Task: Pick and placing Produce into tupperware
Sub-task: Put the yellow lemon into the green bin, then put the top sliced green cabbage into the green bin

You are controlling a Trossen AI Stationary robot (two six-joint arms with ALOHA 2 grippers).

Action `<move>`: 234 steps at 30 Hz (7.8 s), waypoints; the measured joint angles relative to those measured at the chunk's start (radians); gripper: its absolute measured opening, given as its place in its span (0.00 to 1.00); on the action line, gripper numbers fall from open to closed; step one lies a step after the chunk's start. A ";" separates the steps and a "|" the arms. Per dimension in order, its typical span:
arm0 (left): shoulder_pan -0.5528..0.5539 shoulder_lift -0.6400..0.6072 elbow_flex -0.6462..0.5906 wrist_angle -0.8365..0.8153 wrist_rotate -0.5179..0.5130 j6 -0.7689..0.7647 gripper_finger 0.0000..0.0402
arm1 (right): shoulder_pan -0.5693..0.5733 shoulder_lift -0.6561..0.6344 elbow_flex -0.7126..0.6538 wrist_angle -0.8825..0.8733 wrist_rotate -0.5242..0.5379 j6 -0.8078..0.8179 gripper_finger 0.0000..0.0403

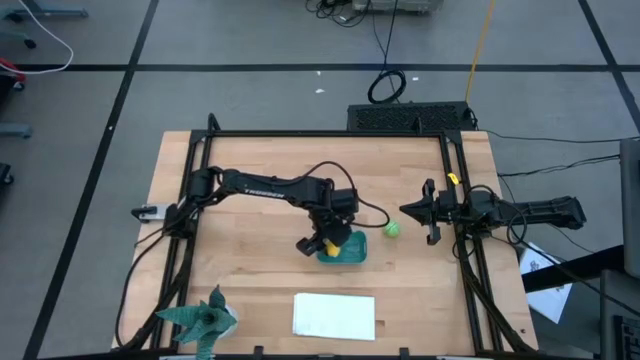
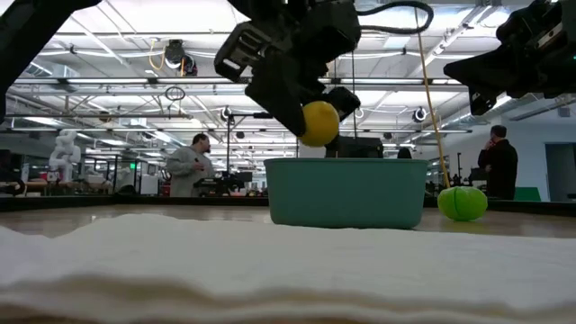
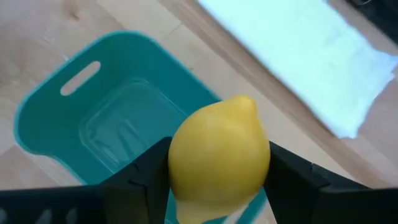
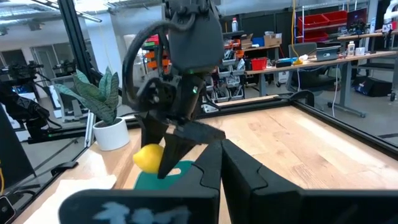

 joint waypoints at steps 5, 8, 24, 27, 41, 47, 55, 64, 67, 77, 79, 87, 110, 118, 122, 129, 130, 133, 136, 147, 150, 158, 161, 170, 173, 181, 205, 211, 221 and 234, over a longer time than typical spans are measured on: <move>0.000 0.026 -0.001 0.042 -0.019 0.000 0.52 | 0.000 0.000 0.000 0.000 0.000 0.005 0.00; 0.000 0.044 -0.002 0.052 -0.071 0.008 0.52 | 0.000 0.003 0.000 -0.001 0.000 0.006 0.00; -0.017 0.070 -0.001 0.037 -0.185 0.096 0.53 | 0.000 0.022 0.000 0.000 0.000 0.004 0.00; -0.016 0.071 -0.001 0.023 -0.190 0.102 0.53 | 0.000 0.022 0.000 0.000 0.000 0.004 0.00; -0.016 0.075 -0.001 0.023 -0.209 0.136 0.53 | 0.000 0.022 0.000 0.000 0.000 0.004 0.00; -0.016 0.075 -0.001 0.024 -0.239 0.155 0.53 | 0.000 0.022 0.000 0.000 0.000 0.004 0.00; -0.016 0.076 -0.001 0.027 -0.243 0.171 0.53 | 0.000 0.022 0.000 0.000 0.000 0.004 0.00; -0.018 0.076 -0.001 0.013 -0.288 0.179 0.53 | 0.000 0.022 0.000 0.000 0.000 0.004 0.00; -0.018 0.077 -0.001 0.004 -0.295 0.180 0.53 | 0.000 0.022 0.000 0.000 0.000 0.004 0.00; -0.018 0.077 -0.001 0.005 -0.295 0.187 0.53 | 0.000 0.021 0.000 0.000 0.000 0.004 0.00; -0.018 0.077 -0.001 0.005 -0.295 0.195 0.53 | 0.000 0.021 0.000 0.000 0.000 0.004 0.00; -0.030 0.077 -0.010 0.006 -0.339 0.239 0.53 | 0.000 0.021 0.000 0.000 0.000 0.004 0.00; -0.033 0.077 -0.011 0.002 -0.341 0.227 0.53 | 0.000 0.021 0.000 0.008 0.000 0.004 0.00; -0.033 0.077 -0.011 0.016 -0.342 0.181 0.53 | 0.000 0.021 0.000 0.011 0.000 0.007 0.00; -0.033 0.077 -0.011 0.020 -0.346 0.160 0.55 | 0.000 0.021 0.000 0.011 0.000 0.007 0.00; -0.033 0.077 -0.011 0.024 -0.364 0.142 0.63 | 0.000 0.021 0.000 0.011 0.000 0.008 0.00; -0.033 0.077 -0.011 0.026 -0.364 0.141 0.64 | 0.000 0.021 0.000 0.011 0.000 0.007 0.00; -0.033 0.077 -0.011 0.029 -0.365 0.141 0.64 | 0.000 0.021 0.000 0.015 0.000 0.007 0.00; -0.033 0.077 -0.011 0.029 -0.371 0.141 0.63 | 0.000 0.022 0.000 0.015 0.000 0.007 0.00; -0.033 0.077 -0.011 0.022 -0.374 0.153 0.56 | 0.000 0.022 0.000 0.015 0.000 0.008 0.00; -0.033 0.077 -0.011 0.022 -0.374 0.152 0.53 | 0.000 0.022 0.000 0.016 0.000 0.008 0.00; -0.025 0.077 -0.011 0.022 -0.374 0.149 0.55 | 0.000 0.022 0.000 0.023 0.000 0.008 0.00; -0.024 0.077 -0.011 0.023 -0.374 0.149 0.55 | 0.000 0.022 0.000 0.023 0.000 0.008 0.00; -0.027 0.077 -0.011 0.023 -0.408 0.133 0.58 | 0.000 0.022 0.000 0.023 0.000 0.011 0.00; -0.029 0.077 -0.011 0.021 -0.410 0.131 0.61 | 0.000 0.022 0.000 0.023 0.000 0.016 0.00; -0.031 0.077 0.010 0.008 -0.452 0.128 0.62 | 0.000 0.022 0.000 0.023 0.000 0.016 0.00; -0.031 0.077 0.147 -0.087 -0.472 0.083 0.40 | 0.000 0.022 0.000 0.023 0.000 0.016 0.00; -0.031 0.077 0.146 -0.086 -0.472 0.090 0.12 | 0.000 0.022 0.000 0.023 0.000 0.016 0.00; -0.035 0.073 0.146 -0.126 -0.520 0.105 0.02 | 0.000 0.022 0.000 0.023 0.000 0.016 0.00; -0.031 -0.089 0.146 -0.215 -0.566 -0.030 0.01 | 0.000 0.022 0.000 0.030 -0.001 0.019 0.00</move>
